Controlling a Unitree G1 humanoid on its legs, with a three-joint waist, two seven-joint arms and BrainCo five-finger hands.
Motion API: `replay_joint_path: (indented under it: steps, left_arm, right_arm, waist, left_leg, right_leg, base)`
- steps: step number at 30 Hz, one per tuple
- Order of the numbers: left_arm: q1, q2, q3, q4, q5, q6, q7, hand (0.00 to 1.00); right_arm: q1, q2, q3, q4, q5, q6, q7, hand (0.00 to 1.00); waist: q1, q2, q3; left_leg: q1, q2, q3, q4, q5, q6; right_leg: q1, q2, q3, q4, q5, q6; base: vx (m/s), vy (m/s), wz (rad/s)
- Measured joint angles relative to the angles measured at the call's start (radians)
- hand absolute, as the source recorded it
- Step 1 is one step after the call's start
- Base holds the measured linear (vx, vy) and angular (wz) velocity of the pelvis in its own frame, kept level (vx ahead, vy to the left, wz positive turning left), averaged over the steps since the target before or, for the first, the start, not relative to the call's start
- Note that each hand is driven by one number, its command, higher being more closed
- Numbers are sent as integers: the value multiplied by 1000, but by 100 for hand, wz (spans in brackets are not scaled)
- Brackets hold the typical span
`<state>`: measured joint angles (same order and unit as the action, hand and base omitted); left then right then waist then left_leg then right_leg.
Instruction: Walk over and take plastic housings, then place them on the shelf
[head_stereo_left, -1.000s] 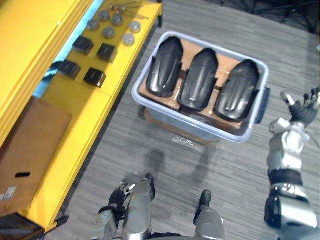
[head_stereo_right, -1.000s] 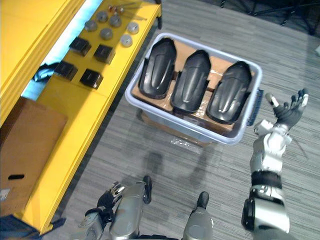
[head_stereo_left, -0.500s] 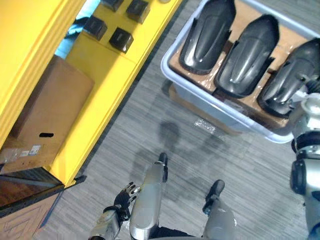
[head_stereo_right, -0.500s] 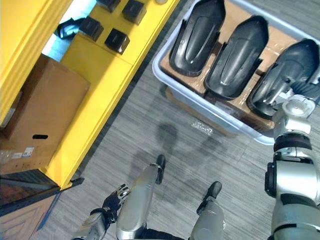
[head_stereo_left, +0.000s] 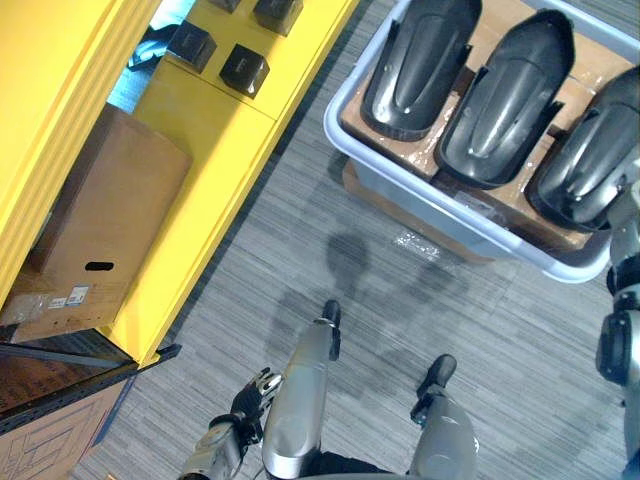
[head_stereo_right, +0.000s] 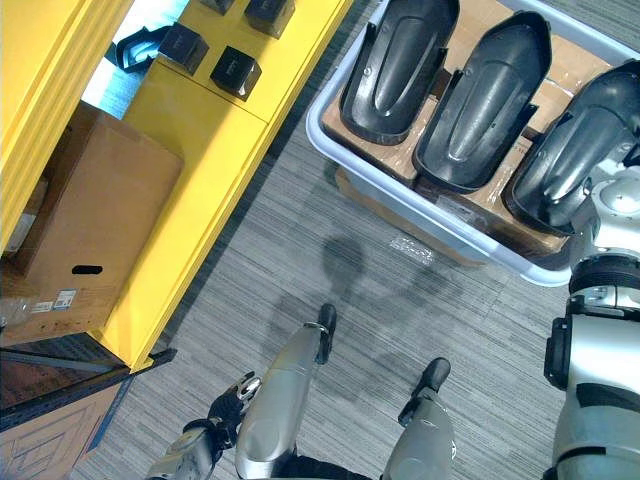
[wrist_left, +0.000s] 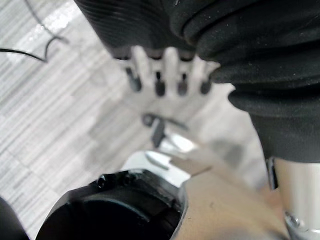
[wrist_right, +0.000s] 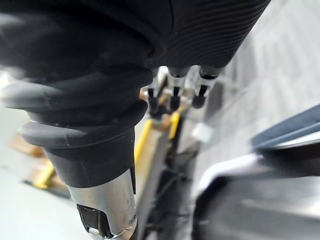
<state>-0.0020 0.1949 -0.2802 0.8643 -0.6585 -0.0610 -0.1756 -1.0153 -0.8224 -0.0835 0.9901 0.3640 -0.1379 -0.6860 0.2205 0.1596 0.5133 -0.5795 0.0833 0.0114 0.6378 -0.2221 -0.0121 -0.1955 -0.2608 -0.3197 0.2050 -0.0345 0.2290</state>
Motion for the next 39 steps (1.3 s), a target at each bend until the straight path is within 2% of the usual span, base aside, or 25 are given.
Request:
replay_joint_path:
  steps: [3,7,10,12,15,21,22,26,27,29,31,39]
  left_arm:
    - [0,1,0,0,0,7,1,0]
    - [0,3,-3,1,0,11,2,0]
    - [0,0,-9,3,0,11,2,0]
    - [0,-7,-16,4,-3,12,0,0]
    - [0,-6,-21,10,-26,17,-3,0]
    - [0,-8,-48,37,-90,19,-27,0]
    - [0,-10,-50,40,-91,19,-30,0]
    - [-5,-19,-72,46,-95,18,-37,0]
    - [-10,-20,-92,58,-120,19,-37,0]
    - [-15,-25,-95,60,-130,19,-38,0]
    - [-18,-27,-96,62,-133,20,-42,0]
    - [-18,-29,-90,50,-151,19,-44,0]
  right_arm:
    - [4,-3,-1,3,25,16,-10,0]
    - [25,-3,-2,53,56,86,14,0]
    - [32,-3,-3,69,54,136,29,0]
    - [32,-3,0,83,55,196,37,0]
    - [40,-3,5,99,55,273,62,0]
    - [41,-5,41,142,54,348,142,0]
    - [41,-6,50,146,54,356,147,100]
    - [41,-55,71,183,53,384,180,100]
    - [41,-85,79,186,52,403,186,100]
    - [48,-130,92,197,42,422,200,100]
    - [57,-160,93,203,23,430,208,100]
    - [59,-178,114,232,-87,458,227,100]
  waist:
    - [-4,0,0]
    - [-10,2,-1]
    - [-12,15,-1]
    - [-12,32,-3]
    - [-11,34,-4]
    - [-11,51,-15]
    - [-9,55,-19]
    - [14,81,-37]
    - [21,93,-45]
    - [32,99,-49]
    - [38,104,-53]
    - [42,103,-52]
  left_leg:
    - [1,0,0,-1,1,-1]
    - [1,0,1,-2,2,-1]
    - [1,-1,1,-3,2,-1]
    - [1,-2,2,-8,6,-3]
    - [0,-8,4,-38,26,-7]
    - [-26,-9,2,-45,38,-10]
    - [-33,-9,1,-43,38,-9]
    - [-68,-25,-4,-34,43,-4]
    - [-81,-29,-10,-28,44,-3]
    - [-100,-33,-15,-24,44,-3]
    - [-119,-37,-25,-14,44,-3]
    - [-119,-29,-46,-9,45,-3]
  right_leg:
    - [3,0,1,1,0,0]
    - [2,0,1,2,0,0]
    - [2,-1,1,2,0,0]
    - [-3,-3,1,4,0,0]
    - [-20,-8,1,9,0,-1]
    - [-63,-12,0,38,-5,-9]
    - [-70,-13,-2,43,-6,-9]
    - [-120,-37,-4,104,-30,-10]
    - [-135,-40,-6,120,-37,-10]
    - [-156,-46,-8,142,-46,-11]
    - [-174,-52,-13,169,-60,-9]
    - [-161,-41,-37,175,-78,-17]
  base:
    - [-11,-5,0]
    - [0,0,0]
    - [0,0,0]
    - [0,0,0]
    - [-10,-32,1]
    - [-26,-40,0]
    - [-36,-19,1]
    - [-44,-14,9]
    - [-40,-13,13]
    - [-35,-14,9]
    - [-22,-31,12]
    - [21,-52,6]
